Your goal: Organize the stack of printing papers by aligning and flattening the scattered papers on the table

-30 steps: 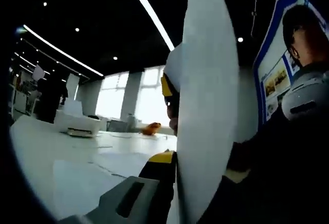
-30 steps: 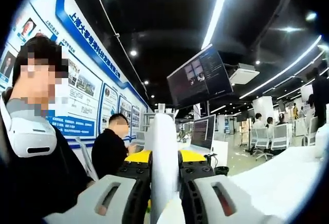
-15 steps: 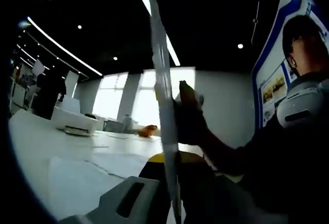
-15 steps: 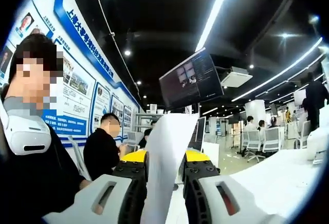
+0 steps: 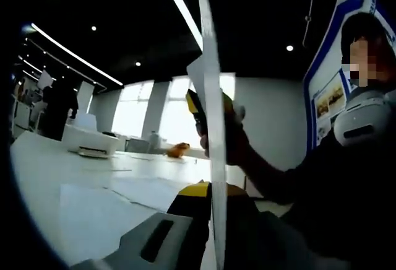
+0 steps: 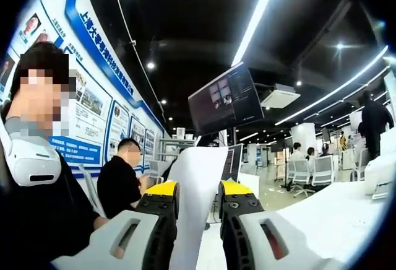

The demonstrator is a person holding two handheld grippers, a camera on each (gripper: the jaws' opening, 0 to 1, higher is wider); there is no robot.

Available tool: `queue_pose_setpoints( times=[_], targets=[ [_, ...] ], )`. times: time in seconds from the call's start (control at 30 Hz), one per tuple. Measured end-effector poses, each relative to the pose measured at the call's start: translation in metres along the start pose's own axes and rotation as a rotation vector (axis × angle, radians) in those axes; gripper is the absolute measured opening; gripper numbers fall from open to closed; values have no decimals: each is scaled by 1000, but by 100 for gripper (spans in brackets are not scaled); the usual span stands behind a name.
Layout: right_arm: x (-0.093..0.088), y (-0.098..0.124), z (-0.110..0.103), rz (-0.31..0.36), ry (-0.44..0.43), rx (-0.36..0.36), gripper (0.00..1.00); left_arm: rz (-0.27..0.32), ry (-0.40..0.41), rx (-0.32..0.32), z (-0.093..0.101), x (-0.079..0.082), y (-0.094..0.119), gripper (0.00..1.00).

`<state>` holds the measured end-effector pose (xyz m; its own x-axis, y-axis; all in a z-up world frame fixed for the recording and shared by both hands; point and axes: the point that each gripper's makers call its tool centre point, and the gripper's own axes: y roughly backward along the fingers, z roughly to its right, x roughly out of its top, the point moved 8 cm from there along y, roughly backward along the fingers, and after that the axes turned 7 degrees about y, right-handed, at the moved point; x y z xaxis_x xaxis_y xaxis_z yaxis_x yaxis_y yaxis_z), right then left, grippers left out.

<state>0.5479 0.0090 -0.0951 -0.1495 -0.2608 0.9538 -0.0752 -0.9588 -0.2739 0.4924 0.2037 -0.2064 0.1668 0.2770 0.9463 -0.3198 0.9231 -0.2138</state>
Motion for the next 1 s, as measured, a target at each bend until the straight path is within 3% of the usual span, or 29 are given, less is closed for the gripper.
queue_pose_setpoints(
  times=[0.17,0.47,0.7,1.0],
  targets=[
    [0,4,2,-1,-1,-13,21,-3,29,-33,4,1,0,5],
    [8,14,4,5,16,-35,21,-34,60,-26,-1,-2,-2,6],
    [15,29,5,35,39,-60,20,-152,21,72,-11,-15,-1,6],
    [12,38,10,24,48,-93,20,-219,-48,137,-15,-20,1,6]
  ],
)
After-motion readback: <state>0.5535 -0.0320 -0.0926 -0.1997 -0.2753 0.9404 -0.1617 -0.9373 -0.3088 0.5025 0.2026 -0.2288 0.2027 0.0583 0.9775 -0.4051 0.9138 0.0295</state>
